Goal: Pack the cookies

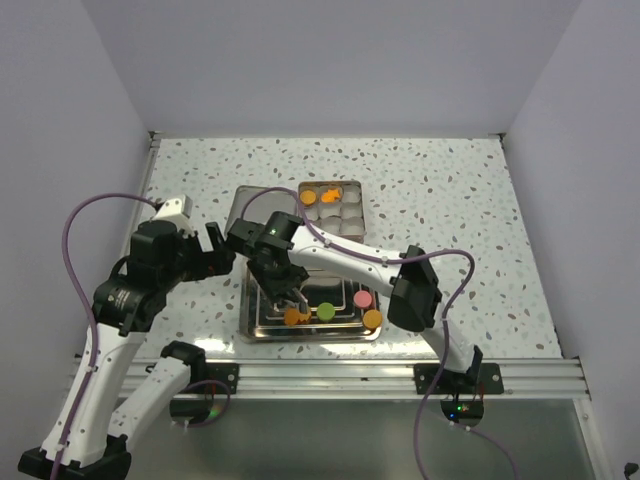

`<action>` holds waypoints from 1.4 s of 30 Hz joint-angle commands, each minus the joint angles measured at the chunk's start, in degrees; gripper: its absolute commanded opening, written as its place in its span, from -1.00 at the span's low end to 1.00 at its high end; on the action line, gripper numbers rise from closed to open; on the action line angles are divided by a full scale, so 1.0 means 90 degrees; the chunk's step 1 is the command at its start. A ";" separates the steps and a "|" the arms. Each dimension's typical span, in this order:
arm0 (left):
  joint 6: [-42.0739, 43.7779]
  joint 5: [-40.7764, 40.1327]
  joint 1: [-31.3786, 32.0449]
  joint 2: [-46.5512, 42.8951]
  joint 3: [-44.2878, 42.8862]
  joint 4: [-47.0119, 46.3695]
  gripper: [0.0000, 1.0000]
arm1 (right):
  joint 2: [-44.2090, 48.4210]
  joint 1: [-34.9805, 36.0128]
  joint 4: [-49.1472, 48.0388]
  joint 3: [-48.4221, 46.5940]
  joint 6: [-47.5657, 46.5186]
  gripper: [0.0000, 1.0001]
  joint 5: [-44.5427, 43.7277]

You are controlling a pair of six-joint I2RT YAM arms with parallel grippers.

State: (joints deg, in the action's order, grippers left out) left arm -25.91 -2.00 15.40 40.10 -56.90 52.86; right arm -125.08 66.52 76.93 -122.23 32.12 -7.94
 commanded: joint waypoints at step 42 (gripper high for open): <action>-0.0197 -0.0129 0.0037 -0.0588 0.0580 0.0005 1.00 | 0.0001 0.0812 0.1550 0.0515 -0.0083 -0.02 -0.0260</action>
State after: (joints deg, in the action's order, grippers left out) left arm -25.96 -3.11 15.53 34.98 -51.77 57.98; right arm -126.52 70.83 76.73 -117.71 31.75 -10.76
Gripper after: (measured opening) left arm 0.997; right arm 0.502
